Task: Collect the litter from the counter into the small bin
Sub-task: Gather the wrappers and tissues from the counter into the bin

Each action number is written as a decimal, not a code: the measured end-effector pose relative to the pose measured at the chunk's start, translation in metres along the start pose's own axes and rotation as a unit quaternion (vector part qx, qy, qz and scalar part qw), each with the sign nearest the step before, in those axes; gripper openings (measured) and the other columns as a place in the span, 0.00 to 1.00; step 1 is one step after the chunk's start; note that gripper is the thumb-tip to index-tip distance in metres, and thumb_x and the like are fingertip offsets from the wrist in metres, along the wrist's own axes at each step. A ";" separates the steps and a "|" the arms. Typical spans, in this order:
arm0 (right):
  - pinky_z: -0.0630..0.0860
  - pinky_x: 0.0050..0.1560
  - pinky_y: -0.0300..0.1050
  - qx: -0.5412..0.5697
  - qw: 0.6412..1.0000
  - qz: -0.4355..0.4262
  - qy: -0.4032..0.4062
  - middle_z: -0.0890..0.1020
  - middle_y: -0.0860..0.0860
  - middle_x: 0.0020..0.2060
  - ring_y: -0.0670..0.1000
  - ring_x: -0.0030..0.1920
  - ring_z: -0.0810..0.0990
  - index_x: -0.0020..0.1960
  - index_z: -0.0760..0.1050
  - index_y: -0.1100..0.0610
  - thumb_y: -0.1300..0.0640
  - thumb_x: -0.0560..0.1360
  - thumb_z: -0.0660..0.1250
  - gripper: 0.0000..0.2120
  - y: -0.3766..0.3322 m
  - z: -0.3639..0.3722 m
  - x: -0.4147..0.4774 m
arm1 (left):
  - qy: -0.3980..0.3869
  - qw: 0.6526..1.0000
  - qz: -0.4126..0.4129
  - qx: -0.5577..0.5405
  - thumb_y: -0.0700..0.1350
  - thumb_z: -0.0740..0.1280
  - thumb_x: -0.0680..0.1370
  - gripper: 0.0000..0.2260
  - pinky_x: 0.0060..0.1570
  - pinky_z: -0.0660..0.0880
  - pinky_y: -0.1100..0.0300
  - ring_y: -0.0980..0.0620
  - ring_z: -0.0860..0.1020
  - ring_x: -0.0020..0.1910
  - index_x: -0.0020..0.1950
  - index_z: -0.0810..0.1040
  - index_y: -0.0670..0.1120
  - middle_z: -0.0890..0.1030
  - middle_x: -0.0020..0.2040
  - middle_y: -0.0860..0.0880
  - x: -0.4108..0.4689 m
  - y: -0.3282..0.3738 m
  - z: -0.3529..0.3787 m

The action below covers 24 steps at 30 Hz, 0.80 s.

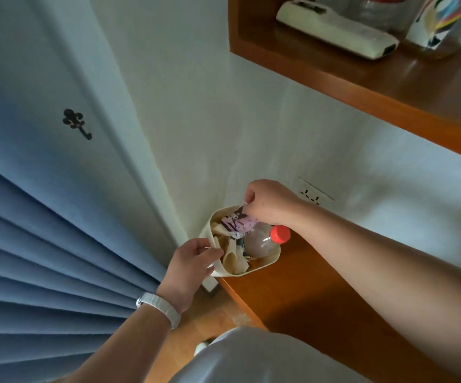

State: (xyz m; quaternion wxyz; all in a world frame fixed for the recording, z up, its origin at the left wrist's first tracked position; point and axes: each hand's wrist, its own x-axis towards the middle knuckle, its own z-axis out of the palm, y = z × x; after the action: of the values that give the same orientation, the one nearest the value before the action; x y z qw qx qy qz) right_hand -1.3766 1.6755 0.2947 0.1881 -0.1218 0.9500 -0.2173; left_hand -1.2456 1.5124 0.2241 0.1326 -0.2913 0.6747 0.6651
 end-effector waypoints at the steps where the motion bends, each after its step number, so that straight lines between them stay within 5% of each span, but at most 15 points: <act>1: 0.79 0.39 0.46 -0.013 1.000 -0.002 -0.013 0.80 0.49 0.44 0.50 0.41 0.80 0.48 0.77 0.54 0.58 0.74 0.67 0.03 -0.001 0.003 0.003 | -0.002 1.000 0.001 0.002 0.43 0.73 0.78 0.10 0.64 0.80 0.48 0.45 0.84 0.58 0.59 0.82 0.45 0.86 0.52 0.44 0.000 0.000 -0.001; 5: 0.81 0.48 0.51 -0.034 0.998 0.000 -0.045 0.83 0.55 0.49 0.54 0.46 0.83 0.49 0.79 0.58 0.61 0.73 0.67 0.06 0.000 0.012 0.012 | -0.004 1.000 0.003 0.013 0.43 0.73 0.78 0.09 0.64 0.80 0.46 0.45 0.85 0.57 0.58 0.83 0.46 0.87 0.52 0.45 0.001 -0.002 -0.002; 12: 0.71 0.36 0.46 -0.022 1.000 -0.015 -0.016 0.81 0.55 0.45 0.51 0.37 0.76 0.48 0.74 0.57 0.56 0.76 0.65 0.04 0.012 0.011 0.014 | -0.005 1.000 0.001 0.005 0.41 0.72 0.79 0.09 0.64 0.80 0.46 0.45 0.85 0.57 0.59 0.83 0.44 0.88 0.53 0.44 0.001 -0.004 0.002; 18: 0.79 0.49 0.48 0.068 0.992 -0.104 -0.001 0.80 0.45 0.46 0.48 0.47 0.80 0.51 0.76 0.51 0.46 0.78 0.64 0.10 0.044 -0.003 0.006 | 0.008 1.000 -0.014 -0.010 0.40 0.70 0.80 0.07 0.57 0.83 0.52 0.45 0.86 0.55 0.57 0.83 0.43 0.88 0.50 0.44 0.000 0.000 0.001; 20: 0.76 0.50 0.44 0.072 0.991 -0.108 0.018 0.78 0.43 0.47 0.46 0.49 0.78 0.55 0.77 0.51 0.47 0.79 0.64 0.10 0.064 -0.002 0.006 | 0.006 1.000 -0.017 -0.007 0.40 0.69 0.81 0.06 0.52 0.84 0.51 0.54 0.86 0.41 0.58 0.82 0.43 0.87 0.49 0.43 -0.003 0.005 0.001; 22: 0.74 0.51 0.42 0.066 0.994 -0.083 0.023 0.78 0.44 0.51 0.47 0.53 0.78 0.60 0.76 0.51 0.47 0.79 0.65 0.13 0.088 0.008 0.009 | 0.009 0.999 -0.032 0.000 0.41 0.67 0.82 0.06 0.57 0.72 0.44 0.59 0.77 0.24 0.58 0.81 0.43 0.83 0.44 0.43 -0.004 0.006 0.001; 24: 0.73 0.56 0.44 0.054 0.998 -0.043 0.009 0.77 0.47 0.59 0.49 0.59 0.77 0.66 0.73 0.51 0.45 0.78 0.64 0.18 0.113 0.025 0.013 | 0.021 0.999 -0.031 0.003 0.40 0.67 0.82 0.06 0.54 0.78 0.43 0.58 0.81 0.29 0.58 0.81 0.42 0.83 0.43 0.43 -0.003 0.005 0.001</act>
State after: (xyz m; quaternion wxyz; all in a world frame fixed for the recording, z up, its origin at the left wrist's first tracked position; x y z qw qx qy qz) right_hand -1.3951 1.7617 0.2182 0.1761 -0.1498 0.9325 -0.2775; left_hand -1.2463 1.5132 0.2301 0.1400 -0.3259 0.6699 0.6523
